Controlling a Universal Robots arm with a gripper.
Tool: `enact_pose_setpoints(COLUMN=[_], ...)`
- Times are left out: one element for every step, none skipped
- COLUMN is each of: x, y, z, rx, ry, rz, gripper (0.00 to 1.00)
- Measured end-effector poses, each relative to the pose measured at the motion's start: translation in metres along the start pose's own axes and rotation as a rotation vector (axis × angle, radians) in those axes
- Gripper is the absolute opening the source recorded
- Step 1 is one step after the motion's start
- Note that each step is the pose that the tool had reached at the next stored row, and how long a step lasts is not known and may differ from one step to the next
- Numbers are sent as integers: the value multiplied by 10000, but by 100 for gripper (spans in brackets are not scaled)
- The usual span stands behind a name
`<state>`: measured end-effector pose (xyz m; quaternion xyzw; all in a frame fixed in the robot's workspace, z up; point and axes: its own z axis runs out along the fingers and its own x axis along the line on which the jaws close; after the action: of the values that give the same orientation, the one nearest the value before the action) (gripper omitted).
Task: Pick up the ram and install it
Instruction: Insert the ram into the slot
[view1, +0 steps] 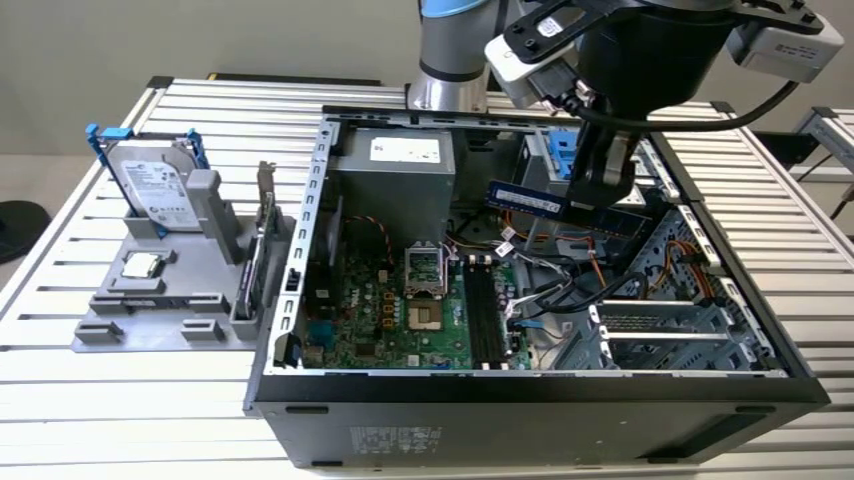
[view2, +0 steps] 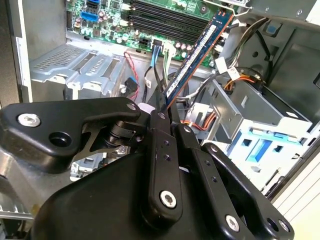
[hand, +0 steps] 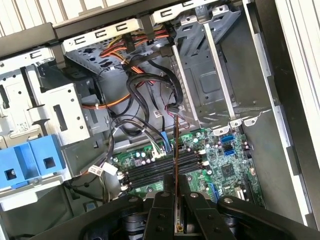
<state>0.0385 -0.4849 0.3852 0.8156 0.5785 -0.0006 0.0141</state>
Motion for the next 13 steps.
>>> enact_pose_setpoints(x=[0, 0, 0, 0, 0, 0, 0, 0, 0, 0, 0, 0, 0], y=[0, 0, 0, 0, 0, 0, 0, 0, 0, 0, 0, 0, 0], z=[0, 0, 0, 0, 0, 0, 0, 0, 0, 0, 0, 0, 0], rx=[0, 0, 1, 1, 1, 1, 1, 2, 2, 2, 2, 2, 2], ry=[0, 0, -1, -1, -1, -1, -2, -2, -2, -3, -3, -3, -3], rz=[14, 29, 43, 56, 70, 83, 95, 107, 119, 123, 126, 128, 128], gripper=[0, 0, 0, 0, 0, 0, 0, 0, 0, 0, 0, 0, 0])
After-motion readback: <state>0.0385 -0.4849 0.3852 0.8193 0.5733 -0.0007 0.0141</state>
